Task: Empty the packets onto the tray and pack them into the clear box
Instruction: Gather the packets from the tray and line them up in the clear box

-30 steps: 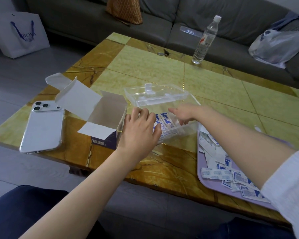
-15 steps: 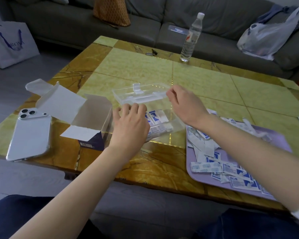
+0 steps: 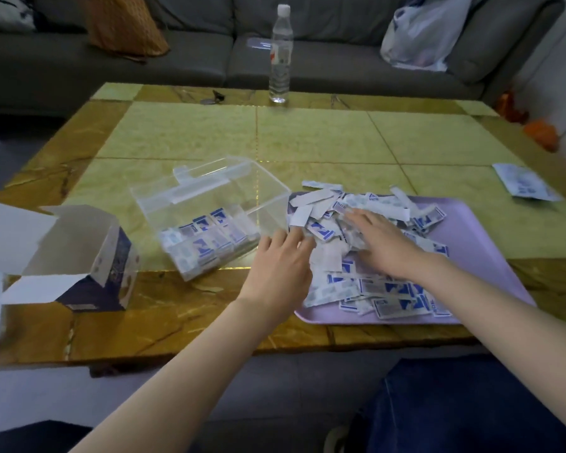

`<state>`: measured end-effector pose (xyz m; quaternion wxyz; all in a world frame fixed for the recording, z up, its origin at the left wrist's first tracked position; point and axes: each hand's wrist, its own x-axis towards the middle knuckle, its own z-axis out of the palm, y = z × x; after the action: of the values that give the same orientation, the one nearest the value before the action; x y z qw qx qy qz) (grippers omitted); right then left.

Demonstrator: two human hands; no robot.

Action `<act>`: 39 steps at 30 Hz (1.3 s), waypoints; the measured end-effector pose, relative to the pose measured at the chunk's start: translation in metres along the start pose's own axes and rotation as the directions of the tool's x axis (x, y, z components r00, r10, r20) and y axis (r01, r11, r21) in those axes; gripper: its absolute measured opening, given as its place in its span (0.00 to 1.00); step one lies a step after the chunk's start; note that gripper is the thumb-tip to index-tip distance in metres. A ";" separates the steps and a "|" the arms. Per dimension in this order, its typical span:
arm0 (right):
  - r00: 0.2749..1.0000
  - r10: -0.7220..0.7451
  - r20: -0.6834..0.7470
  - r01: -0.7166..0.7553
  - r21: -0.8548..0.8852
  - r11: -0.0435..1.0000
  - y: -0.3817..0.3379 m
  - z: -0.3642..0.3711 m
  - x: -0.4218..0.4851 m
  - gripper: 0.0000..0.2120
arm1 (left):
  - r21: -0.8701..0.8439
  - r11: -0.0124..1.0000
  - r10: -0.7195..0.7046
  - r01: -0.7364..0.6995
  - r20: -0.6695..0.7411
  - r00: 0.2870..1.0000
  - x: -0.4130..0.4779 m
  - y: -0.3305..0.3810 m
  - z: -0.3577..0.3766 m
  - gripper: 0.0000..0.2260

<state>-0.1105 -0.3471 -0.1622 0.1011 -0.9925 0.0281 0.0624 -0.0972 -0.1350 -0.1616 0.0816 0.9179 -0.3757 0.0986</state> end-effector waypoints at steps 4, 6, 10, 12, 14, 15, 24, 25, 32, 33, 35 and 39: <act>0.999 -0.014 0.052 0.019 -0.097 0.995 0.007 -0.001 0.014 0.36 | 0.000 0.999 -0.032 0.033 0.253 0.967 0.006 0.007 0.014 0.19; 0.994 0.036 0.101 -0.024 -0.114 0.993 0.009 -0.002 0.022 0.37 | 0.015 1.000 -0.029 0.025 0.305 0.952 0.005 0.009 0.017 0.18; 0.993 0.079 0.086 -0.072 -0.082 0.994 0.018 -0.002 0.027 0.39 | 0.032 0.999 -0.036 0.027 0.347 0.937 0.007 0.010 0.019 0.16; 0.996 0.087 0.029 -0.084 -0.098 0.992 0.021 -0.004 0.026 0.33 | 0.022 0.999 -0.042 0.036 0.348 0.937 0.010 0.011 0.019 0.16; 0.997 0.079 -0.003 -0.079 -0.113 0.990 0.024 -0.005 0.027 0.26 | 0.022 0.999 -0.047 0.042 0.339 0.940 0.011 0.012 0.019 0.16; 0.997 0.074 -0.012 -0.075 -0.114 0.991 0.026 -0.005 0.027 0.22 | 0.023 0.999 -0.050 0.045 0.331 0.942 0.011 0.013 0.019 0.16; 0.995 0.102 -0.002 -0.101 0.022 0.995 0.036 -0.019 0.020 0.17 | 0.040 0.998 -0.066 0.056 0.314 0.947 0.011 0.012 0.023 0.16; 0.995 0.102 0.011 -0.102 0.027 0.994 0.036 -0.020 0.018 0.16 | 0.042 0.998 -0.065 0.055 0.314 0.947 0.011 0.012 0.023 0.16; 0.993 0.107 -0.047 -0.104 0.054 0.993 0.029 -0.013 0.000 0.14 | 0.051 0.997 -0.078 0.065 0.332 0.940 0.012 0.013 0.021 0.16; 0.991 0.112 -0.071 -0.107 0.070 0.992 0.029 -0.010 -0.002 0.13 | 0.052 0.996 -0.080 0.067 0.333 0.940 0.012 0.014 0.021 0.16; 0.984 0.130 -0.119 -0.118 0.101 0.988 0.028 -0.007 -0.005 0.10 | 0.051 0.996 -0.085 0.072 0.333 0.939 0.011 0.014 0.020 0.17; 0.978 0.163 -0.130 -0.149 0.111 0.983 0.031 -0.011 -0.011 0.16 | 0.056 0.996 -0.085 0.071 0.336 0.938 0.011 0.015 0.019 0.17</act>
<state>-0.1223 -0.3792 -0.1567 0.1435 -0.9828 0.1159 -0.0003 -0.0976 -0.1574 -0.1761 0.0001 0.9369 -0.3452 -0.0555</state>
